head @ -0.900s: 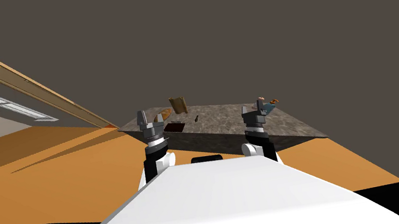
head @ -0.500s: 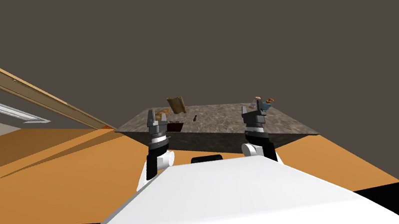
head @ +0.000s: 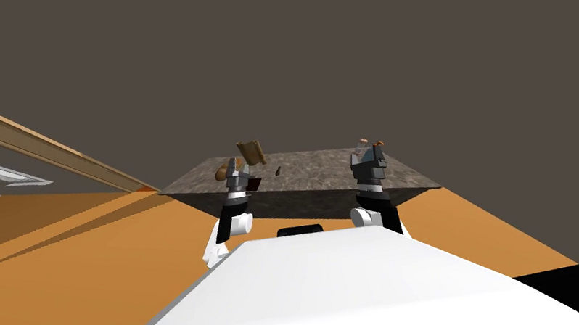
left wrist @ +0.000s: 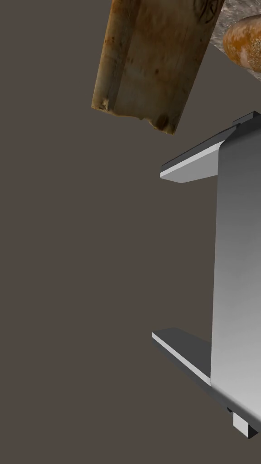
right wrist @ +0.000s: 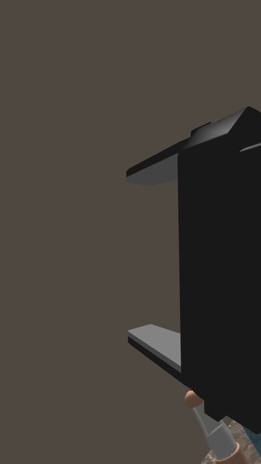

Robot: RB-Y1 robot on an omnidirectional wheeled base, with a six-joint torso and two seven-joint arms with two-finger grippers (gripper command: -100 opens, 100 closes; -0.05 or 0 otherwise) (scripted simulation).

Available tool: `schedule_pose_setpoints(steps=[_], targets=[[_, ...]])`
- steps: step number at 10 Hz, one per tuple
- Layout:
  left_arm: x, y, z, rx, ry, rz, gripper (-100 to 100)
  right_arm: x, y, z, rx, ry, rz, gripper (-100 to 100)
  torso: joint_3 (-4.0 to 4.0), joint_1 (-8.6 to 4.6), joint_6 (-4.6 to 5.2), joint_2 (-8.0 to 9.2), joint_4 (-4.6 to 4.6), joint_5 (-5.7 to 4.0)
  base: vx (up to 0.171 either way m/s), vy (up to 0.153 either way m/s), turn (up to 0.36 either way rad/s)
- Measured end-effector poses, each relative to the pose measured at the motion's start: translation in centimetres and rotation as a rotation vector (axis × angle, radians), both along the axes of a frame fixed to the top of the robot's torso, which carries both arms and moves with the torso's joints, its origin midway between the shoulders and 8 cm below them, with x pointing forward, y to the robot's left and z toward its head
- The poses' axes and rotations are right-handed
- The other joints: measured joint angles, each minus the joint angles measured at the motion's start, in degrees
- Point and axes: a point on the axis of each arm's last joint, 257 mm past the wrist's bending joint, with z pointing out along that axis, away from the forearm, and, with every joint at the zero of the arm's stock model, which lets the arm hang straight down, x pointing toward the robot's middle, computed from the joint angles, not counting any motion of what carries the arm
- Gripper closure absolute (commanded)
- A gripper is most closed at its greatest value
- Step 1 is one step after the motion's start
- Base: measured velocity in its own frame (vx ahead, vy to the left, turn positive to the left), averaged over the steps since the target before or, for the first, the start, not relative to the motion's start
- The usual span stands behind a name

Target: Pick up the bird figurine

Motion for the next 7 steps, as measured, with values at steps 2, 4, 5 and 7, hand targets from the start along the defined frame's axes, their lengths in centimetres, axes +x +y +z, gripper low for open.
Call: schedule_pose_setpoints(steps=[2, 4, 5, 7], targets=[[2.0, 0.2, -1.3, -0.015, 0.052, -0.022, -100, 0.0, 0.0, 0.0, 0.000, 0.000, 0.000, 0, 0.00, 0.01, -0.01, 0.01, 0.00, 0.00, -0.035, -0.047, -0.049], [3.8, 0.3, -2.5, -0.031, 0.098, -0.040, -100, 0.0, 0.0, 0.0, 0.000, 0.000, 0.000, 0, 0.00, 0.07, -0.01, -0.01, 0.00, 0.01, -0.032, -0.039, -0.057], [4.4, 0.6, -3.2, -0.040, 0.121, -0.045, -100, 0.0, 0.0, 0.0, 0.000, 0.000, 0.000, 0, 0.00, 0.08, -0.03, -0.01, 0.00, 0.01, -0.036, -0.046, -0.075], [6.1, 0.9, -4.5, -0.062, 0.171, -0.059, -100, 0.0, 0.0, 0.0, 0.000, 0.000, 0.000, 0, 0.00, 0.10, -0.03, -0.01, 0.00, 0.01, -0.030, -0.042, -0.060]])
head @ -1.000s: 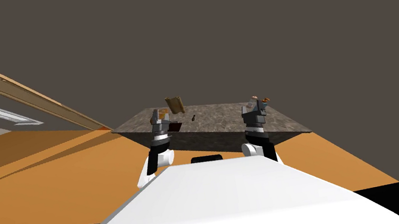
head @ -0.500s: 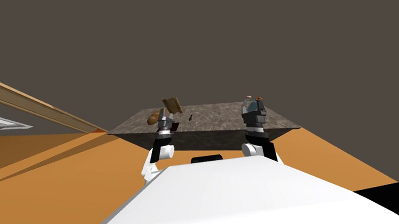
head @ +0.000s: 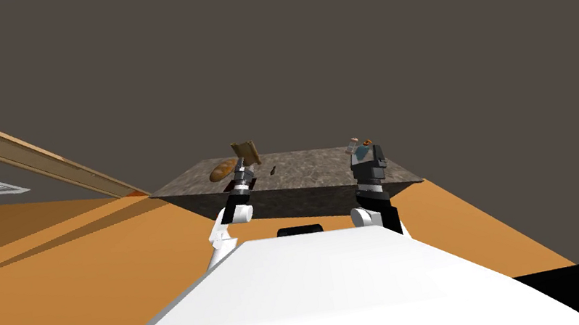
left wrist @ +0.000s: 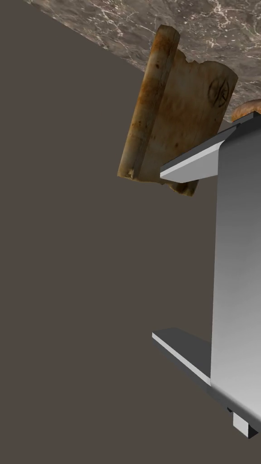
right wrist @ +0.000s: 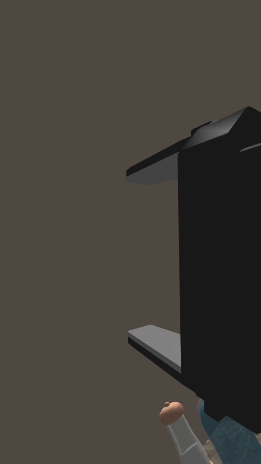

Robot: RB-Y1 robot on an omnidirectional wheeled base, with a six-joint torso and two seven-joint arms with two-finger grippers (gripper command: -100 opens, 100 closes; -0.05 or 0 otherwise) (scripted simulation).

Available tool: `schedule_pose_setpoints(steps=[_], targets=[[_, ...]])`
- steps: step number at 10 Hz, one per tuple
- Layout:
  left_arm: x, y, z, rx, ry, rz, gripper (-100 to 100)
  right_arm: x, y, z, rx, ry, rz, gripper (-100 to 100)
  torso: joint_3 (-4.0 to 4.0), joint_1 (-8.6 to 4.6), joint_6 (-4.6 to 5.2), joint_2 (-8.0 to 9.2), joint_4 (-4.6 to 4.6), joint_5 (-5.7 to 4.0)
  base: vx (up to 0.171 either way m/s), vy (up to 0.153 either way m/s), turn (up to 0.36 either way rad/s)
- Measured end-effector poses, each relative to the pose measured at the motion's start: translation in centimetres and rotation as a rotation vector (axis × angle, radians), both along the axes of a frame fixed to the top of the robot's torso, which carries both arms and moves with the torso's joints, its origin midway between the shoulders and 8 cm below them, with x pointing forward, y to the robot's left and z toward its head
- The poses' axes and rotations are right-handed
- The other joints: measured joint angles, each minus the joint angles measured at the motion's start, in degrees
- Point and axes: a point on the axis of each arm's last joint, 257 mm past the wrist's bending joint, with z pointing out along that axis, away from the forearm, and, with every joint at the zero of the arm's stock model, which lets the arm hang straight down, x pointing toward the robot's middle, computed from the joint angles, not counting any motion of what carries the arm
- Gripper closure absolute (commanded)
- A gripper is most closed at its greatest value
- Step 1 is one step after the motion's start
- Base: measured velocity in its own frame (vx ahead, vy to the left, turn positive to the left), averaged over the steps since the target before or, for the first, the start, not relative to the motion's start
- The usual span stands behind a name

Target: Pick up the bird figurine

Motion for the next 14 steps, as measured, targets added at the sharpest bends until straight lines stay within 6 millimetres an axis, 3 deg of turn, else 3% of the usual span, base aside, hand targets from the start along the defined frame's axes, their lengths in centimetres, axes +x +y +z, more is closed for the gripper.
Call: schedule_pose_setpoints(steps=[9, 14], targets=[[8.6, 2.5, -5.7, -0.147, 0.249, -0.023, -100, 0.0, 0.0, 0.0, 0.000, 0.000, 0.000, 0, -0.04, -0.05, 0.01, -0.07, -0.01, -0.01, -0.022, -0.048, -0.055], [12.3, 4.4, -9.5, -0.255, 0.404, -0.002, -100, 0.0, 0.0, 0.0, 0.000, 0.000, 0.000, 0, -0.05, 0.04, -0.03, -0.08, -0.03, 0.01, -0.008, -0.033, -0.038]])
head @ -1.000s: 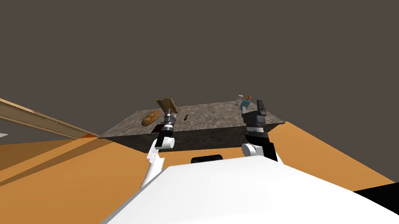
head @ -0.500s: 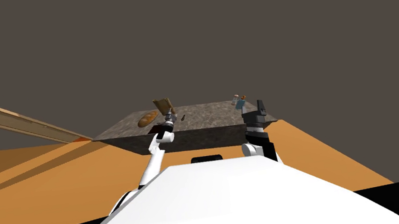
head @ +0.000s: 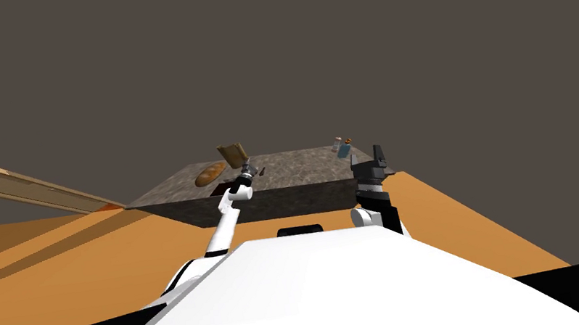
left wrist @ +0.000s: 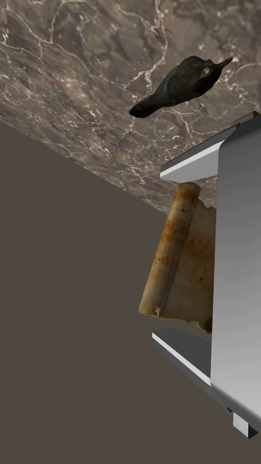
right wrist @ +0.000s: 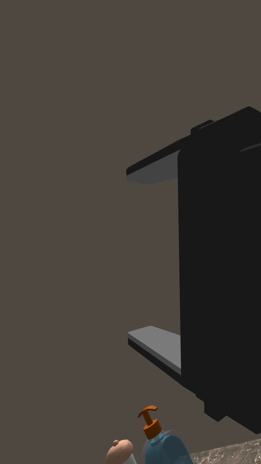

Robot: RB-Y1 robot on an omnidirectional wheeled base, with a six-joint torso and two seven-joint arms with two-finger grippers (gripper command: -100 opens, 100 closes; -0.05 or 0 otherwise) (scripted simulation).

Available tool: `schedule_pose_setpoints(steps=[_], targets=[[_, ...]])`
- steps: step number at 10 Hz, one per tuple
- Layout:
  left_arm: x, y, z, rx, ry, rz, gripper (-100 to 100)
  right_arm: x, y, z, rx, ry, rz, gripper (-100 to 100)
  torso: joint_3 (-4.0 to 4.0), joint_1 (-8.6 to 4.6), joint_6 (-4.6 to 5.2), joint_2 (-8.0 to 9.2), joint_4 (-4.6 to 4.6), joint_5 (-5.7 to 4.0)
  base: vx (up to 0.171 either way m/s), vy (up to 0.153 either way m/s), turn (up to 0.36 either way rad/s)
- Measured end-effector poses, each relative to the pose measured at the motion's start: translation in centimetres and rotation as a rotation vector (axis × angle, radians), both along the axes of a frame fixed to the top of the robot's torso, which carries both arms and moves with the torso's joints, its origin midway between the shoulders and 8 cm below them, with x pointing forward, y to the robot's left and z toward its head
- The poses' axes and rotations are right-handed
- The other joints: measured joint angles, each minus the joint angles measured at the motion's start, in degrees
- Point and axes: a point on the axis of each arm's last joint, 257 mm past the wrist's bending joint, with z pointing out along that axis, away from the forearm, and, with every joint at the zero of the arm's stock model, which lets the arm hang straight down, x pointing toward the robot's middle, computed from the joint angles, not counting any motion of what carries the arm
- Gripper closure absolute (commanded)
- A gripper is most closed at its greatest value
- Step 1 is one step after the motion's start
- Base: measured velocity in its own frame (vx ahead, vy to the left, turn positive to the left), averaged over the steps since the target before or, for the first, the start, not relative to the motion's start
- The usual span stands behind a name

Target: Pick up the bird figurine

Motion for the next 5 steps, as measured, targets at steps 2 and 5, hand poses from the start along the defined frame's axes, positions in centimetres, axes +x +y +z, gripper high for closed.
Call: schedule_pose_setpoints(steps=[2, 5], targets=[[1.0, 0.3, -0.8, -0.029, 0.041, 0.010, -100, 0.0, 0.0, 0.0, 0.000, 0.000, 0.000, 0, -0.01, 0.00, 0.02, -0.02, 0.00, 0.00, -0.002, -0.025, -0.044], [2.7, 1.2, -2.5, -0.096, 0.125, 0.034, -100, 0.0, 0.0, 0.0, 0.000, 0.000, 0.000, 0, -0.01, 0.01, 0.00, -0.03, 0.00, 0.00, 0.000, -0.021, -0.026]])
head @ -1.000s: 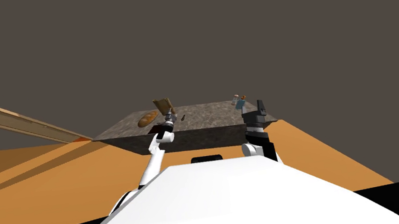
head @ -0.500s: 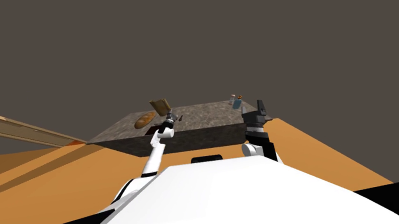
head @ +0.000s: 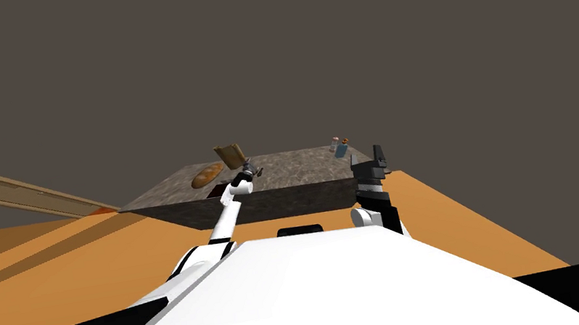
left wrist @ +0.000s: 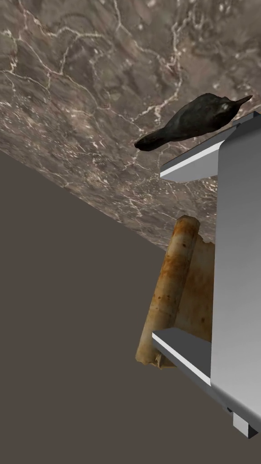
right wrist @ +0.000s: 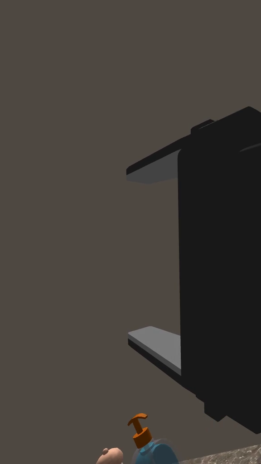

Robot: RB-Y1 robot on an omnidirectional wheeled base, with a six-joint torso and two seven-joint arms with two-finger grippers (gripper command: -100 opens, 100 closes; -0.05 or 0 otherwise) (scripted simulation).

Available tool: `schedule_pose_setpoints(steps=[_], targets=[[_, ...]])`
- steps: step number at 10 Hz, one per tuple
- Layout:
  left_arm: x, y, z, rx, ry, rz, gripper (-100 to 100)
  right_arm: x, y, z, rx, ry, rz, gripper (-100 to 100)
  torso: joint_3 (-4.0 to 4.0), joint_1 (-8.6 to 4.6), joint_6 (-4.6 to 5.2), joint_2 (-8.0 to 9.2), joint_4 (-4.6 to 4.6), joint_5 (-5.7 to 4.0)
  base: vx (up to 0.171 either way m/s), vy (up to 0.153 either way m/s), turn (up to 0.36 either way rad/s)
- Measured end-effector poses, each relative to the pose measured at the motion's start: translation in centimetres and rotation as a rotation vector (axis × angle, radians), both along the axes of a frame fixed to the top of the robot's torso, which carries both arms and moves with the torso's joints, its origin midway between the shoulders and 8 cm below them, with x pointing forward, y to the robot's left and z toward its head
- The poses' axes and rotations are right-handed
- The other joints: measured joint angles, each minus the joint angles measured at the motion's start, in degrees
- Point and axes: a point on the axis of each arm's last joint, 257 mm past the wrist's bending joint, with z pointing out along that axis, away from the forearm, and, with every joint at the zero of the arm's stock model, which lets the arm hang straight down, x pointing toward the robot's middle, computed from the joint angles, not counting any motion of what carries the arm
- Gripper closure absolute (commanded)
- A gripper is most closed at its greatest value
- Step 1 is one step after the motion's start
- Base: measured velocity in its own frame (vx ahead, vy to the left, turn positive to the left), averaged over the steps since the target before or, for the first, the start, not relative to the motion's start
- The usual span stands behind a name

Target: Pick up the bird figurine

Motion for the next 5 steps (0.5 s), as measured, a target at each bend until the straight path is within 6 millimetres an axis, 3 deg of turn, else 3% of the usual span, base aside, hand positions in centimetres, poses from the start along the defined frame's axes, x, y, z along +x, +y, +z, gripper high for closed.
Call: schedule_pose_setpoints(steps=[5], targets=[[2.0, 1.1, -1.9, -0.102, 0.126, 0.045, -100, 0.0, 0.0, 0.0, 0.000, 0.000, 0.000, 0, -0.02, 0.04, -0.01, -0.03, -0.01, 0.01, 0.007, -0.013, -0.027]])
